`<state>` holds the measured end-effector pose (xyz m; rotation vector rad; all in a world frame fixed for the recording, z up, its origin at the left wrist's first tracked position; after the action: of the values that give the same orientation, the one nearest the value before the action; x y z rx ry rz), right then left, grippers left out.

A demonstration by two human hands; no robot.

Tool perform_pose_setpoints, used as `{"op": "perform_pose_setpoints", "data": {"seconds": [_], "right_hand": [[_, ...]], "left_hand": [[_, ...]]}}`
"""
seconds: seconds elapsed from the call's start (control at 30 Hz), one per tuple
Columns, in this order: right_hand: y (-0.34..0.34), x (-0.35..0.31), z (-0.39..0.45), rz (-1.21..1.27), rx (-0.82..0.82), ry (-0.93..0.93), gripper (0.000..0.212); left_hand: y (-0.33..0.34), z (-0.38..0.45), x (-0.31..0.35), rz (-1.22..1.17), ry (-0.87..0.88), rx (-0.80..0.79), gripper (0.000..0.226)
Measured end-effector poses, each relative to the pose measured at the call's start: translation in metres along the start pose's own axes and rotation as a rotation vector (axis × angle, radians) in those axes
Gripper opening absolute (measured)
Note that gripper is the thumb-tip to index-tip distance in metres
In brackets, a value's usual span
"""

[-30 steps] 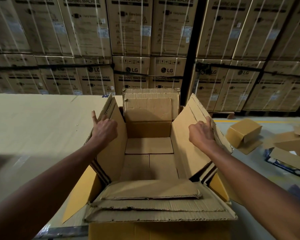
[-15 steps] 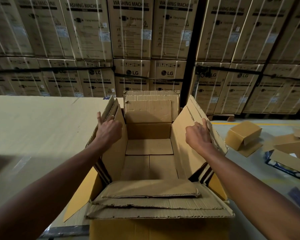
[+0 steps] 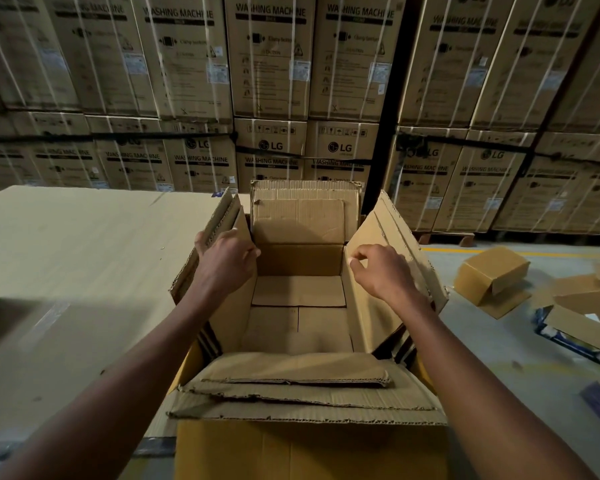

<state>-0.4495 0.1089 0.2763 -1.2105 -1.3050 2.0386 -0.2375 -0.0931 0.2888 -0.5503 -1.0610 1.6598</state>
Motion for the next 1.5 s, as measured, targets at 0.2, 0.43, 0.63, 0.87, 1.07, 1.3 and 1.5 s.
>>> {"op": "perform_pose_setpoints", "data": {"seconds": [0.2, 0.43, 0.63, 0.87, 1.07, 1.3, 1.5], "right_hand": [[-0.002, -0.026, -0.050, 0.323, -0.167, -0.035, 0.021], [0.012, -0.090, -0.125, 0.538, -0.341, -0.187, 0.016], [0.057, -0.169, -0.204, 0.698, -0.508, -0.275, 0.009], [0.143, -0.292, -0.306, 0.688, -0.730, -0.379, 0.010], [0.234, -0.366, -0.378, 0.607, -0.831, -0.422, 0.011], [0.323, -0.449, -0.410, 0.510, -0.930, -0.408, 0.013], [0.390, -0.539, -0.402, 0.517, -0.938, -0.364, 0.018]], "left_hand": [[-0.030, -0.057, 0.006, -0.145, -0.141, 0.156, 0.020], [-0.072, -0.167, -0.014, -0.281, -0.324, 0.372, 0.019], [-0.101, -0.270, -0.062, -0.288, -0.551, 0.481, 0.015], [-0.114, -0.415, -0.128, -0.345, -0.842, 0.510, 0.018], [-0.146, -0.510, -0.182, -0.320, -0.972, 0.547, 0.018], [-0.153, -0.568, -0.268, -0.413, -1.104, 0.630, 0.017], [-0.164, -0.586, -0.372, -0.402, -1.137, 0.579, 0.018]]}}
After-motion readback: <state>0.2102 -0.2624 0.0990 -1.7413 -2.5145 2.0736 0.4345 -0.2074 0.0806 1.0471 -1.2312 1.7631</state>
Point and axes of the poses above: each hand's wrist, its own z-axis towards the middle knuckle, its own y-axis out of the palm, x = y × z, the point moved 10 cm from there along z, towards the middle knuckle, and after that the axes turned 14 degrees about y, right-handed, at the moved point
